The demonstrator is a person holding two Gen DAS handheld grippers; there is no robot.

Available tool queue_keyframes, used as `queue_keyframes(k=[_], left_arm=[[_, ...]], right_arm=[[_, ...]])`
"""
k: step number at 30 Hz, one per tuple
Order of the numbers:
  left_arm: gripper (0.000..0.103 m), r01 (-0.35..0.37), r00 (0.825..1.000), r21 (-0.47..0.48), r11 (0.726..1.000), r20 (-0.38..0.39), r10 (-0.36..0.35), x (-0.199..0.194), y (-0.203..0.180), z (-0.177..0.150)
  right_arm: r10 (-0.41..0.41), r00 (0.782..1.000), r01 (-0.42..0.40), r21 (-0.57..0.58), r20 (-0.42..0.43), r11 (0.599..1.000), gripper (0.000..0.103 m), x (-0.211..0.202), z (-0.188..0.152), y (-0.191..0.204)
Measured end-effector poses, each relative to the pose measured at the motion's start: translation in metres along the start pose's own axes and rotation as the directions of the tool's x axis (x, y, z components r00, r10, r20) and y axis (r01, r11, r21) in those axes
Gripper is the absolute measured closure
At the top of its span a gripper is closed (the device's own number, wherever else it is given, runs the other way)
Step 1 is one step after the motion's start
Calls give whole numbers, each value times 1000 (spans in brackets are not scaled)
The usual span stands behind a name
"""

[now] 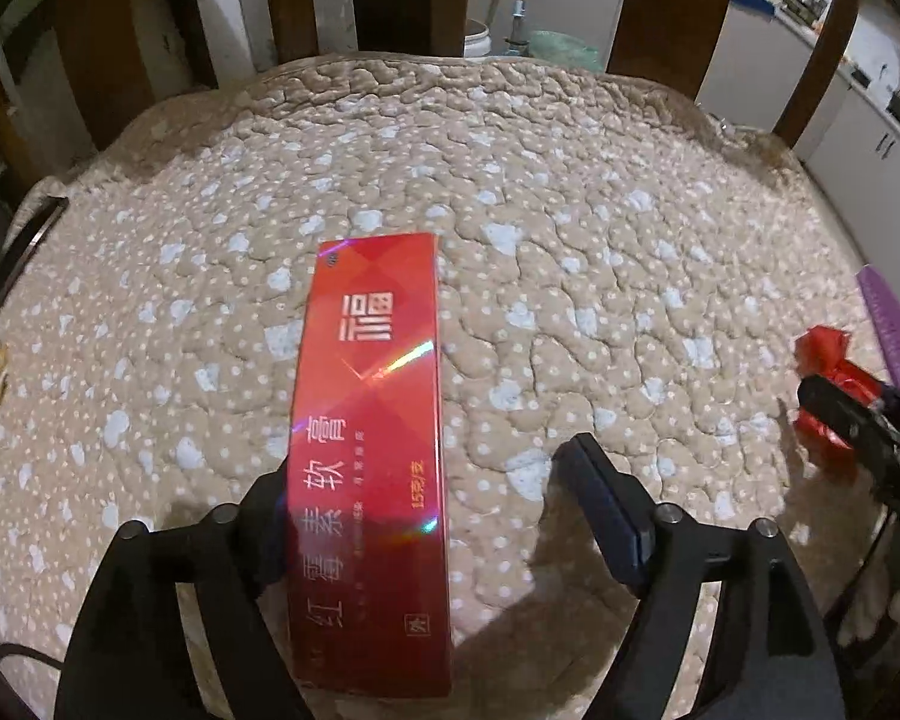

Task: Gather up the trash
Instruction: 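Lift the red wrapper and red box and carry them toward the wastebasket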

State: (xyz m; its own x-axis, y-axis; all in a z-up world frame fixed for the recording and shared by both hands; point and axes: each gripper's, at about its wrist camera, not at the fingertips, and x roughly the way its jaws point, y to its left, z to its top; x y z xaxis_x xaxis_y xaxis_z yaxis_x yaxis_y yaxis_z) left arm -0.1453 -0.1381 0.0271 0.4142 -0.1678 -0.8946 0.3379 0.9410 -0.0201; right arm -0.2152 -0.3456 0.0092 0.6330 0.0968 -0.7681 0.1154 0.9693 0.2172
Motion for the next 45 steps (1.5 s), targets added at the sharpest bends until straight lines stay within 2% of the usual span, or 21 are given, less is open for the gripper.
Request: queue_keyframes(k=[1,2,3,4,5,6,7,10,11,15,23,28,36,45], left_arm=[[23,0,1000,-8,1000,-4,0,0,-1,0],[28,4,1000,-14,1000,-10,-4,-2,-2,0],[48,-9,1000,-5,1000,-8,9,-5,-4,1],[61,-24,1000,12,1000,-2,24,-9,-7,3],[65,-7,1000,28,1000,-2,7,-14,-9,5],[65,22,1000,27,999,2,-22,-18,-11,6],[65,42,999,36,998,10,-42,-24,-16,8],[65,62,997,91,994,49,-66,-40,-35,10],[65,85,994,109,990,62,-92,-46,-43,12],[65,118,986,166,979,93,-135,-62,-67,18],[65,152,978,222,963,105,-179,-74,-94,22],[65,140,981,251,958,97,-168,-74,-106,19],[65,-15,990,319,948,140,-32,-72,-127,13],[64,-41,992,323,945,123,1,-67,-129,6]], right_arm=[[-10,1000,10,-12,-7,1000,20,0,-1,3],[-23,1000,22,-24,-15,999,29,-1,-2,7],[-35,999,35,-35,-19,999,51,-2,-2,8],[-46,999,45,-52,-24,998,58,-3,-2,10],[-40,999,39,-57,-19,998,63,-6,-2,10],[-15,1000,14,-47,-14,999,69,-9,-1,8],[5,1000,-5,-38,-9,999,70,-12,0,6],[13,1000,-12,-35,21,999,73,-22,0,2],[26,999,-26,-28,35,999,79,-27,0,-1],[39,996,-39,-10,75,999,86,-41,3,-8],[67,988,-78,77,137,994,87,-66,6,-37],[48,986,-68,122,161,990,87,-74,6,-54],[35,987,-58,141,155,988,87,-77,5,-62],[24,990,-44,137,140,990,87,-75,3,-62]])
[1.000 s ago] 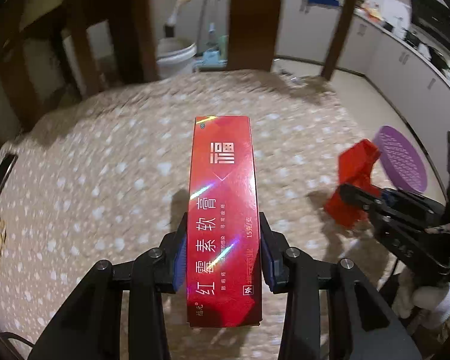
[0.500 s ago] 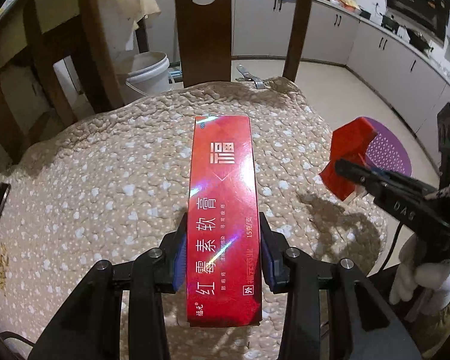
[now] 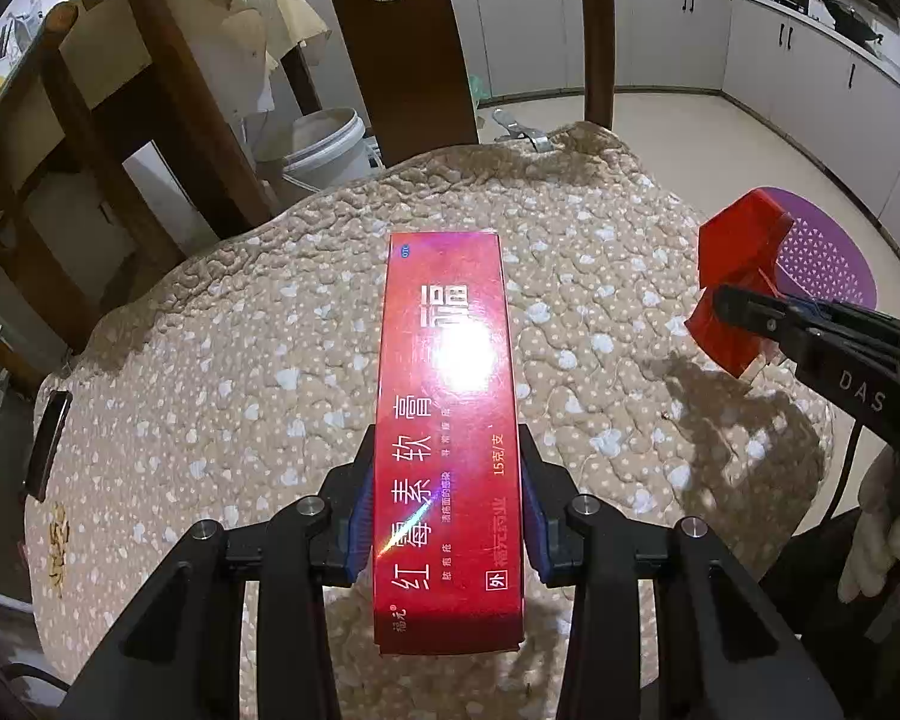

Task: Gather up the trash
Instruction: 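Lift the red wrapper and red box and carry them toward the wastebasket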

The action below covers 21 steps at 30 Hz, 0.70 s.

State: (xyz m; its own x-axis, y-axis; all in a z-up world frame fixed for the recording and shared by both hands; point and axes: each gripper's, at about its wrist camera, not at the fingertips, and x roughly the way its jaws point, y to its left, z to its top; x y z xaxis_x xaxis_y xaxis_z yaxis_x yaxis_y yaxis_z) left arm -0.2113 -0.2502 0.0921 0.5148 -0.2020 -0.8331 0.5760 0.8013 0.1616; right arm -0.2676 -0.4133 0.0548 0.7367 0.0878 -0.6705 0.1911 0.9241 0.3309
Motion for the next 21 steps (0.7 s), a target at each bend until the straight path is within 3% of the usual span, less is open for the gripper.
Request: queue_keyframes(k=[21], left_arm=[[64,-29,1000,31,999,7,29,0,-5,-5]], right_arm=[[-13,1000,13,4,-2,1000,87,1,-2,-2]])
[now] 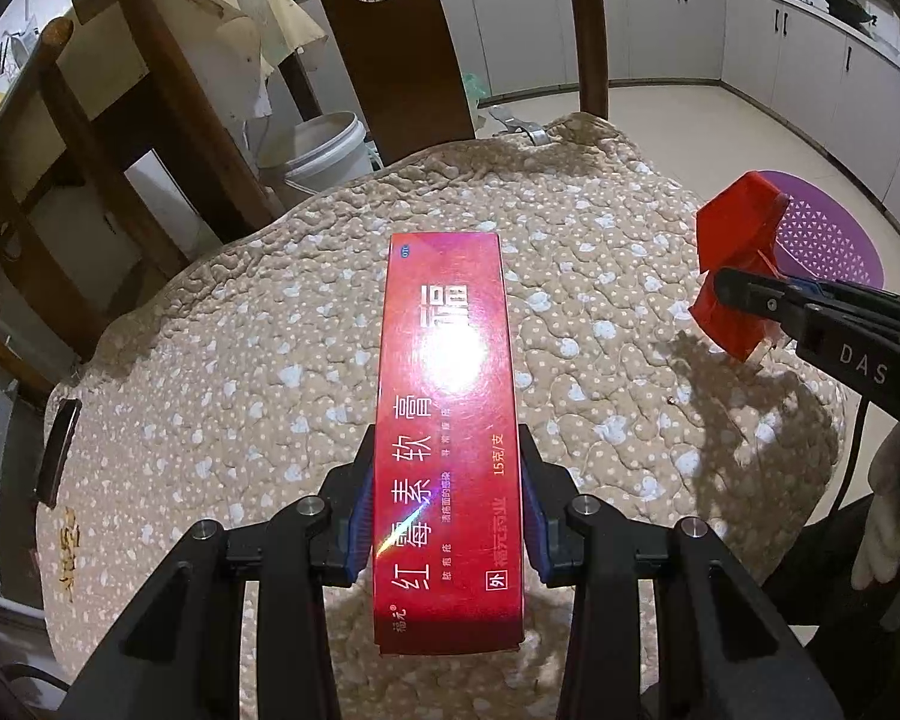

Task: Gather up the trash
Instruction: 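Lift the red wrapper and red box and carry them toward the wastebasket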

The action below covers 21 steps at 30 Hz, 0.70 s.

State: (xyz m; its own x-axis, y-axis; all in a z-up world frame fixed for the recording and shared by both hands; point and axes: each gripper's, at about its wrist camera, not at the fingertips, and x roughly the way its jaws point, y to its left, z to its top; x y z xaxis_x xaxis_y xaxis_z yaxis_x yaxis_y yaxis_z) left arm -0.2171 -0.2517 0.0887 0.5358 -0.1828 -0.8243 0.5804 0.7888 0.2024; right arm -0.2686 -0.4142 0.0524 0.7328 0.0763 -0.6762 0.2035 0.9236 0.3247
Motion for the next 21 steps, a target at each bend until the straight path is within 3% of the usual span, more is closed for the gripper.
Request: queue_keyframes(k=[21], left_arm=[[64,26,1000,10,1000,9,-26,-2,-4,1]], right_arm=[[-6,1000,6,19,21,1000,87,-8,3,-5]])
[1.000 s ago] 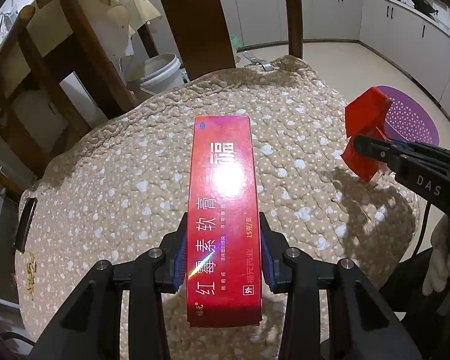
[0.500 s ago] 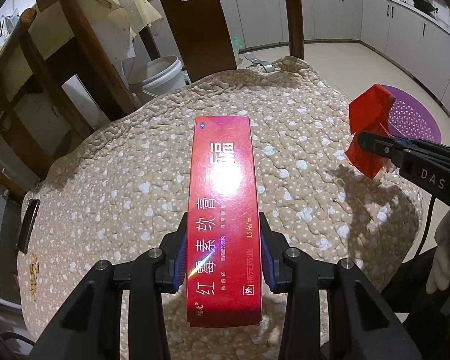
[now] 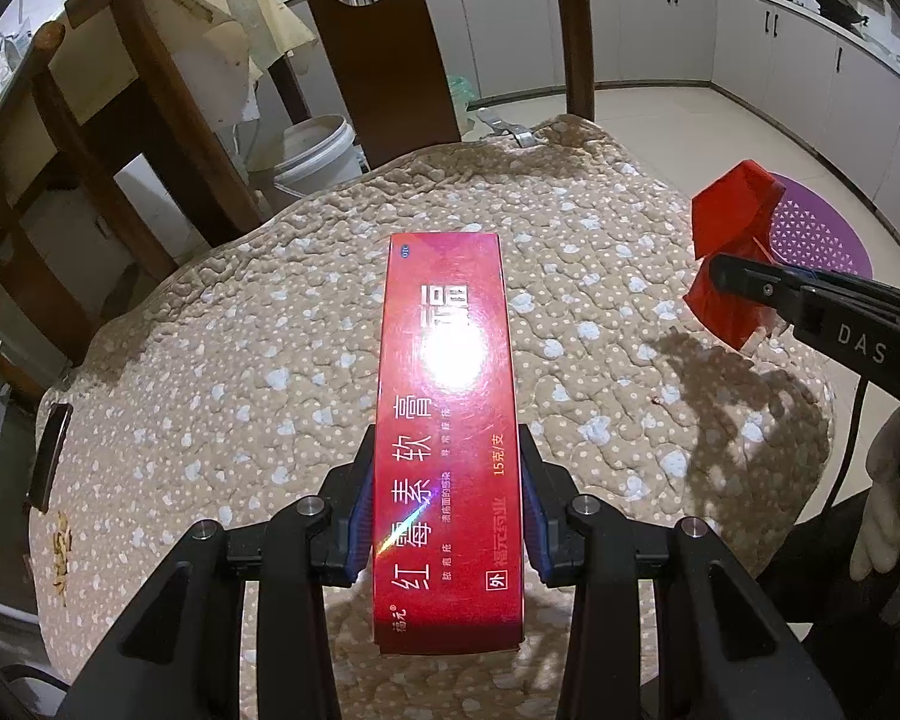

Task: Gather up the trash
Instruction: 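Lift the red wrapper and red box and carry them toward the wastebasket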

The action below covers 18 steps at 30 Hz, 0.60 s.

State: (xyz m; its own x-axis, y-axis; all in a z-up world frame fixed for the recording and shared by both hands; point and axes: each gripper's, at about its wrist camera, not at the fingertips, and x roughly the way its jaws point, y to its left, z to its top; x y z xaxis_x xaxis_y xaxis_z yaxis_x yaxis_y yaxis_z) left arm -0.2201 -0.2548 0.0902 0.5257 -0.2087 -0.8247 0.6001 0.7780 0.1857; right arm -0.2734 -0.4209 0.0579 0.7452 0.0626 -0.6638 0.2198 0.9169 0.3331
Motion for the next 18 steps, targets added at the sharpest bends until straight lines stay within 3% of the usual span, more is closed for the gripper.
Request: queue_keyframes(k=[18], left_arm=[[64,12,999,35,999,34,-13,-5,-11,11]], right_arm=[[-27,998,24,66,51,998,87,-18,9,-26]])
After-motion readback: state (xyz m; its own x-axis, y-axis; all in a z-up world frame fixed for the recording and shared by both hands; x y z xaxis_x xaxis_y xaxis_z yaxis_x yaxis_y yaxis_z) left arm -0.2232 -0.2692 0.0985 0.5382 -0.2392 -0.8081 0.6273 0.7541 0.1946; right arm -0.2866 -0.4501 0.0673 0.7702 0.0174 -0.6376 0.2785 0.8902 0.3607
